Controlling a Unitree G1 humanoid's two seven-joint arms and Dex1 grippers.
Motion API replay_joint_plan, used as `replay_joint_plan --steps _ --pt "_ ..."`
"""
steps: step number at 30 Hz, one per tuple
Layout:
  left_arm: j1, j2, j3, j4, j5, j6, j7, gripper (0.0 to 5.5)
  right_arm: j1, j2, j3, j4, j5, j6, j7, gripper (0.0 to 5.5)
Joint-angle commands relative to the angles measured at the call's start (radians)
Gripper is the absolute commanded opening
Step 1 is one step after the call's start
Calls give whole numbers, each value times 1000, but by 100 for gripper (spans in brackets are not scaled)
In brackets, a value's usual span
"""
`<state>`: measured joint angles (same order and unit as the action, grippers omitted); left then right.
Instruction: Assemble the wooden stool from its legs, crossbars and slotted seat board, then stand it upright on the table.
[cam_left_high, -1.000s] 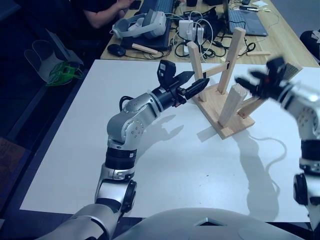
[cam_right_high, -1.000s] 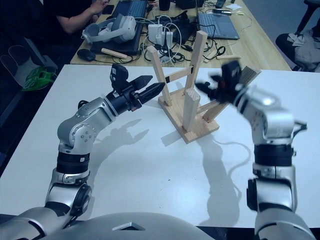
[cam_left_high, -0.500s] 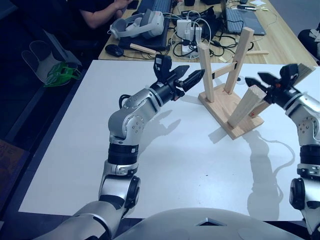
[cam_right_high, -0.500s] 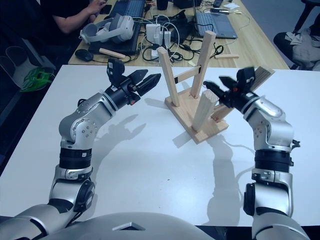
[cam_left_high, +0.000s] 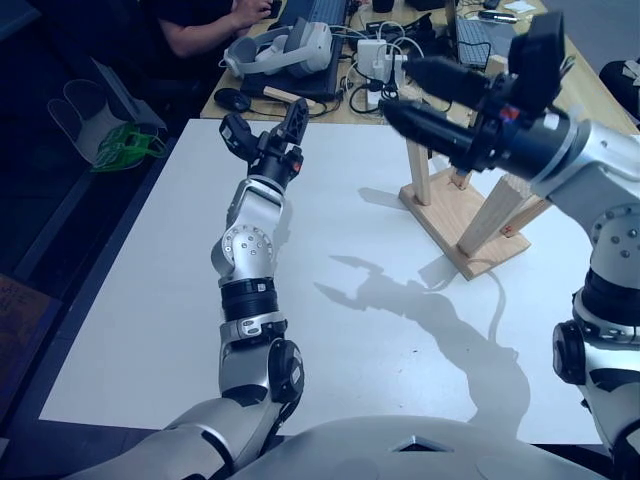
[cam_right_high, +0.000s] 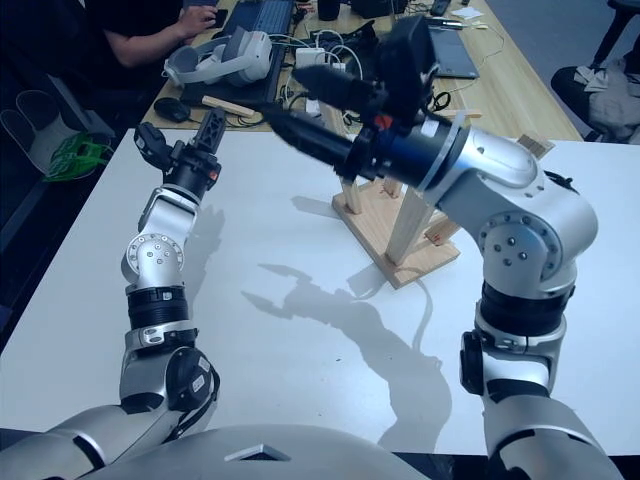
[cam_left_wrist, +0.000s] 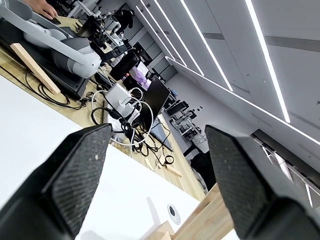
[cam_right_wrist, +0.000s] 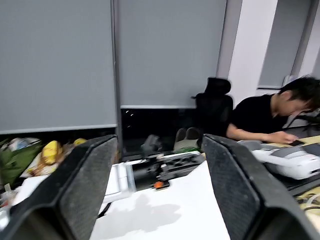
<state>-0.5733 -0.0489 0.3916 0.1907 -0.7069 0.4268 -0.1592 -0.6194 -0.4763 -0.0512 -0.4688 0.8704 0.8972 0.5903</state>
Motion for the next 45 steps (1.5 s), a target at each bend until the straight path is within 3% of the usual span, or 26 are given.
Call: replay_joint_plan --steps 1,4,10,14,23,34,38,45 --pt "-23 0 -6 25 -2 -13 9 344 114 -93 121 -44 -114 16 10 314" --pt "-24 2 -6 32 -9 -12 5 344 210 -126 147 -47 -232 -49 -25 314" --pt "-14 4 -6 21 -18 -15 5 344 348 -96 -7 43 -394 -200 -174 314" --pt "-7 4 -12 11 -14 -17 5 344 379 -106 -32 84 -445 -252 -173 314" --pt "-3 12 -43 -5 17 -28 10 344 273 -145 -29 338 -646 -319 -235 314" --pt "31 30 -265 -167 269 -27 68 344 259 -198 -39 502 -783 -338 -241 314" --pt "27 17 -278 -200 278 -5 92 344 253 -166 -13 500 -784 -349 -213 314" --pt "26 -3 -293 -207 277 -1 100 344 81 -56 106 708 -835 -390 -187 314"
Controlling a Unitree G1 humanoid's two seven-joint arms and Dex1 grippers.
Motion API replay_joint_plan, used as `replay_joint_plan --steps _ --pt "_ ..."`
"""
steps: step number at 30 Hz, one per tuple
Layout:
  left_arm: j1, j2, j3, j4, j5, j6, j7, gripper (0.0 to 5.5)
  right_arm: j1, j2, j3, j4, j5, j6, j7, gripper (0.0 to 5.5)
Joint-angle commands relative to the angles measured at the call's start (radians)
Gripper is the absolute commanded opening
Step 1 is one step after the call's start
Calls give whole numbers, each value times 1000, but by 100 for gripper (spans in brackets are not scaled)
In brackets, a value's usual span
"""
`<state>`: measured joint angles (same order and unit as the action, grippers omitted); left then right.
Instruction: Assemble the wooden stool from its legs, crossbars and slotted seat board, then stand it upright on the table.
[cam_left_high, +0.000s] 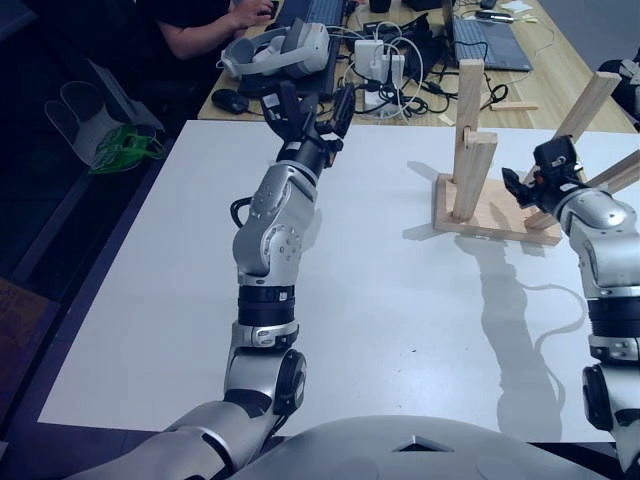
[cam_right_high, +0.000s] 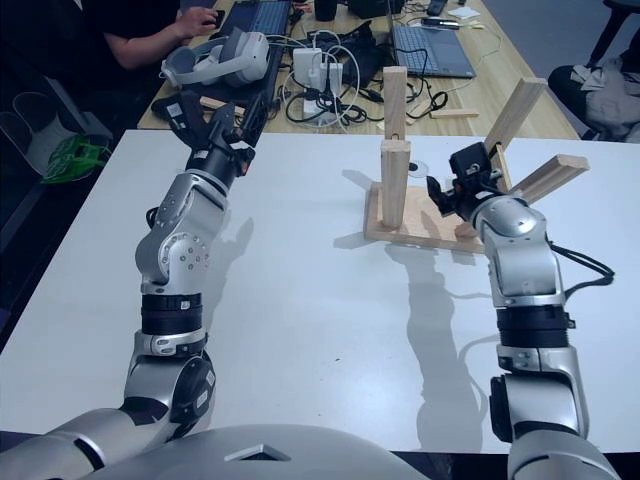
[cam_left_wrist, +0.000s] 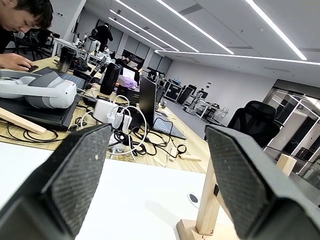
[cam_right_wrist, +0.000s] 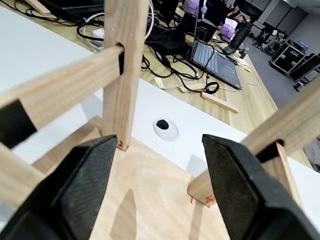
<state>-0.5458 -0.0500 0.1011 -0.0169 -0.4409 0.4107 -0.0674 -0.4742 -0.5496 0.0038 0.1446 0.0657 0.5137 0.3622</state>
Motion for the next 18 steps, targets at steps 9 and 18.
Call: replay_joint_plan --steps 9,18 --pt "-3 -2 4 17 16 -3 11 344 -89 60 110 183 62 -24 344 314" --pt "-33 -7 63 21 42 -72 83 344 -59 130 170 -28 126 114 421 314"
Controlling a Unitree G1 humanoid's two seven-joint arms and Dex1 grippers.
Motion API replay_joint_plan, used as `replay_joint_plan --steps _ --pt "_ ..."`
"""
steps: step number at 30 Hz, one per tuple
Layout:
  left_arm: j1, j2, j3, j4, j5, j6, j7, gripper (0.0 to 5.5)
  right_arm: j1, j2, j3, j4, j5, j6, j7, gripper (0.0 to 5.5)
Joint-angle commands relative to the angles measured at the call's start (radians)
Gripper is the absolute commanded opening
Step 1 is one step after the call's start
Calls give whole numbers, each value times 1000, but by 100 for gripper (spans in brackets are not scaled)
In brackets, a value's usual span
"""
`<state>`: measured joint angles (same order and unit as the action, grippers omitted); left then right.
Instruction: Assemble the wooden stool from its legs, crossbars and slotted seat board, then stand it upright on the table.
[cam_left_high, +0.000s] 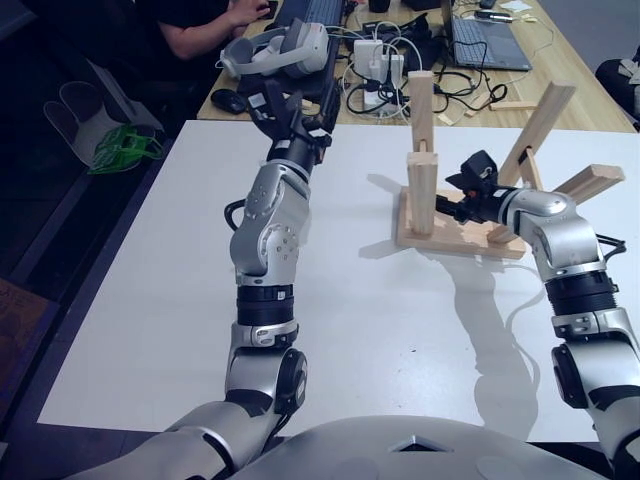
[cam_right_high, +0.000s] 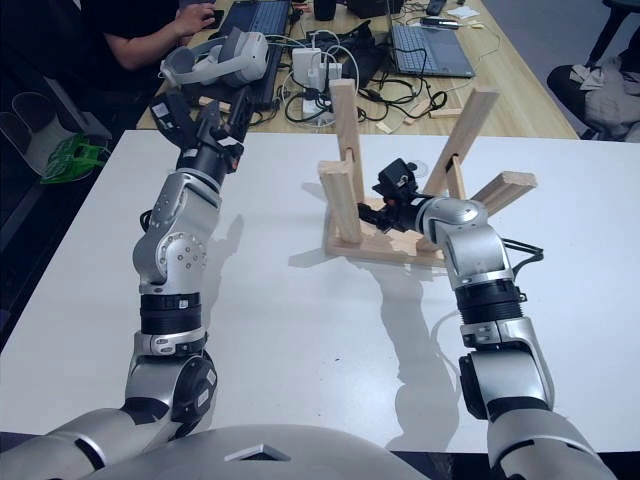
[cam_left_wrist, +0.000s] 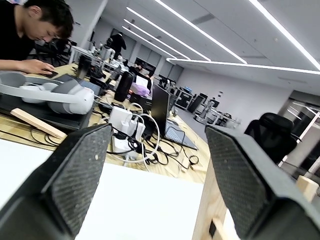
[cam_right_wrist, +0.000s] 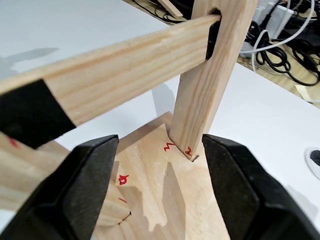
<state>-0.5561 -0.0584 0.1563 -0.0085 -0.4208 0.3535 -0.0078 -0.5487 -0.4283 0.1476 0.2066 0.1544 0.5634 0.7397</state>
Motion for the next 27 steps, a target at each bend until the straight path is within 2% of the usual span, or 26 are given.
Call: replay_joint_plan --steps 1,3,5,11,13,16,17,19,22,24,27 --pt "-23 5 10 14 29 -19 31 344 19 6 30 -120 43 79 48 314" --pt "-25 10 17 18 42 -28 46 344 16 10 27 -155 39 78 33 314" --pt "-32 18 19 18 72 -54 64 344 -17 41 -23 -177 45 41 -27 314" --pt "-40 89 -33 -90 252 -167 98 344 -124 96 -252 -423 200 -3 -155 314" --pt "-14 114 -39 -178 283 -100 112 344 -191 83 -336 -528 263 33 -219 314" --pt "84 143 -25 -323 286 144 135 344 -300 24 -448 -589 288 76 -338 314" --pt "124 149 -23 -359 283 217 136 326 -304 -7 -478 -577 264 68 -368 319" --pt "230 158 -27 -421 268 354 124 299 -194 -90 -555 -506 201 25 -383 286" --pt "380 127 -64 -451 213 529 83 262 155 -163 -625 -332 125 -106 -275 244" --pt "439 76 -108 -413 184 601 69 230 307 -178 -620 -171 91 -213 -211 208" --pt "447 33 -178 -312 183 633 51 185 428 -190 -579 71 41 -375 -142 159"
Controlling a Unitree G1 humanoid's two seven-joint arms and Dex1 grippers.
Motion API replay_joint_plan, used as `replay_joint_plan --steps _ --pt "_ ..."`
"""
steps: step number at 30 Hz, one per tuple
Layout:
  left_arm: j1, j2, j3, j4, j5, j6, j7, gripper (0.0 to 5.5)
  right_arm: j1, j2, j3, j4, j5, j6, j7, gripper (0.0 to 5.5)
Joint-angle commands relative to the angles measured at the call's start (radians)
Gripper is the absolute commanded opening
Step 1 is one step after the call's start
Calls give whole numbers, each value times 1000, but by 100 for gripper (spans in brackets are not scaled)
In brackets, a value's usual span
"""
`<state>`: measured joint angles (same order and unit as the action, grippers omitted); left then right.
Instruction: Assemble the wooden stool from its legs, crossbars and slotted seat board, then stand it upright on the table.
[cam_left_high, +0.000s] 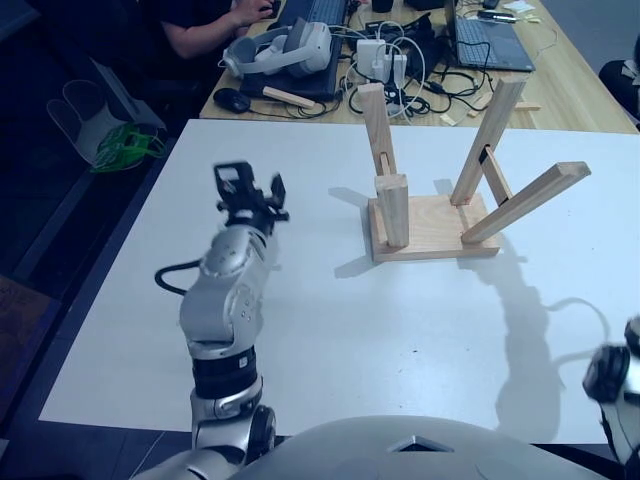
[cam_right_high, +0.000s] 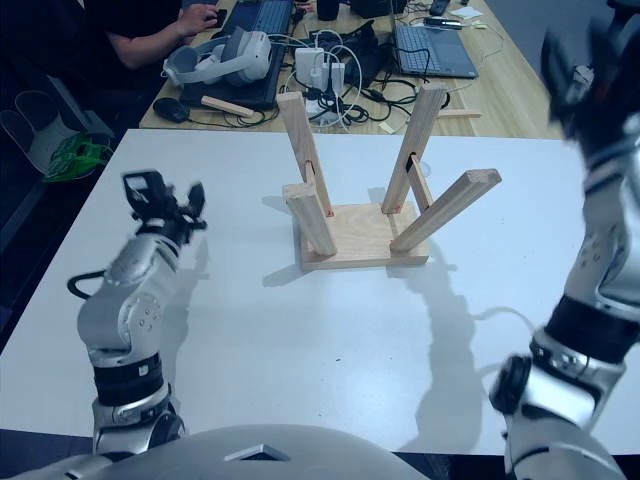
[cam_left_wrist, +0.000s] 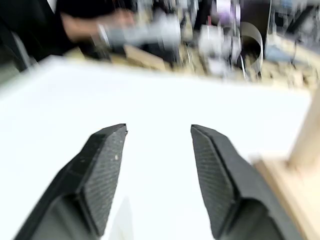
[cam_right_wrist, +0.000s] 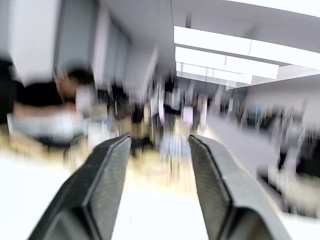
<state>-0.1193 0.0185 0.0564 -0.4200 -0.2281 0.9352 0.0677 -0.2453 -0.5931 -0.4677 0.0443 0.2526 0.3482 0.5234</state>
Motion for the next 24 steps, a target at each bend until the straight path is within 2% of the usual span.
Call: replay_joint_plan --steps 1,5,10,13,24 --pt "-4 -44 -92 149 5 44 -26 170 140 -27 53 322 -72 -207 94 144" --pt "-62 -57 -169 336 51 -19 -51 105 103 -25 168 622 -131 -342 208 72" --pt "-62 -66 -217 406 71 -42 -83 38 45 2 267 711 -130 -383 336 1" --pt "-52 -68 -226 390 61 -23 -103 3 1 15 295 759 -131 -395 357 0" --pt "-89 -78 -223 379 54 14 -143 3 -149 53 312 929 -85 -326 402 0"
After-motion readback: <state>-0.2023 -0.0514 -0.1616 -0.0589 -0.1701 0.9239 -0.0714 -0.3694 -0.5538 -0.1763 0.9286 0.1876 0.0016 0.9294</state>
